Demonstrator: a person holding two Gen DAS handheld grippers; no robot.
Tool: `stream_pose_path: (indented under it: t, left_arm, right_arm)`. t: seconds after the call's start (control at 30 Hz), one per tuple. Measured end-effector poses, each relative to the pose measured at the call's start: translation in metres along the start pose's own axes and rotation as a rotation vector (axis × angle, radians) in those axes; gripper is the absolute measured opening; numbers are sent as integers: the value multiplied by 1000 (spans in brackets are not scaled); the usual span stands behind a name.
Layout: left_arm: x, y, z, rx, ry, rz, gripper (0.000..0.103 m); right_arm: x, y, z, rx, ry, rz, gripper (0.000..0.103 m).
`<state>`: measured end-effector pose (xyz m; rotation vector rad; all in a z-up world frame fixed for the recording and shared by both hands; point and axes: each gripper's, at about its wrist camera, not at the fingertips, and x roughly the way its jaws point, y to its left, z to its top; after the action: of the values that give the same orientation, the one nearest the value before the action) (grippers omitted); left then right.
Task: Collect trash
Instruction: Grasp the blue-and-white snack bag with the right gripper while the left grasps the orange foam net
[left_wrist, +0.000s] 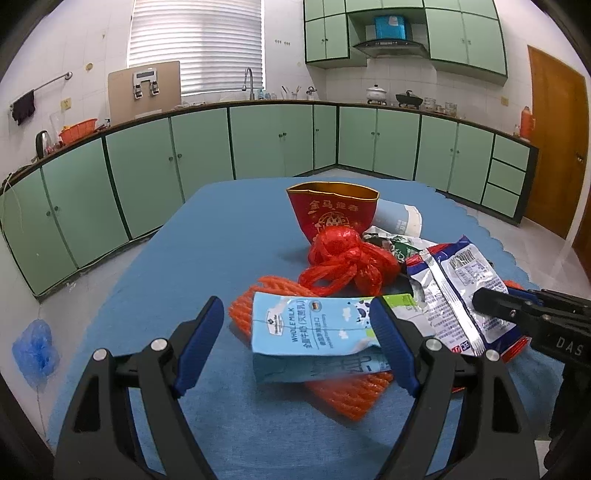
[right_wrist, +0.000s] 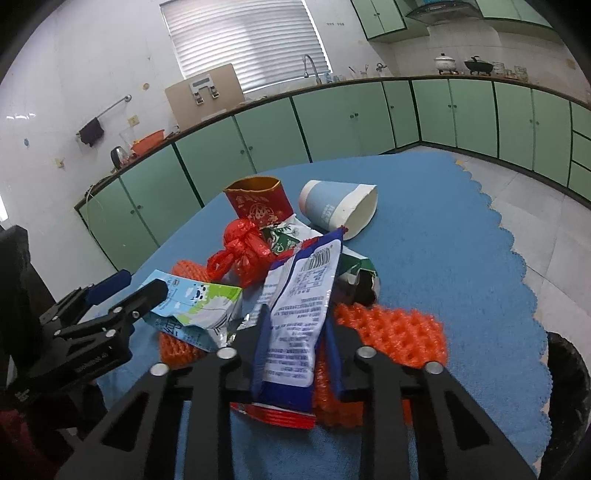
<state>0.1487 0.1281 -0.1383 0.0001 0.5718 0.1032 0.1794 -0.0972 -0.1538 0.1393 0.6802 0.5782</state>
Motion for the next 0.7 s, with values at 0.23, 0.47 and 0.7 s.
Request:
stream_pose_path:
  t: [0.23, 0.47, 0.7]
  left_arm:
    - [-3, -6, 3, -1, -4, -15, 79]
    - [-8, -15, 9, 7, -17, -33, 79]
    - [-15, -29, 18, 10, -41, -63, 80]
  right_arm:
    - [-14, 7, 7, -22, -23, 33, 8]
    - [-33, 10, 15, -32, -63, 60, 7]
    - [-55, -2, 25, 34, -124, 102, 7]
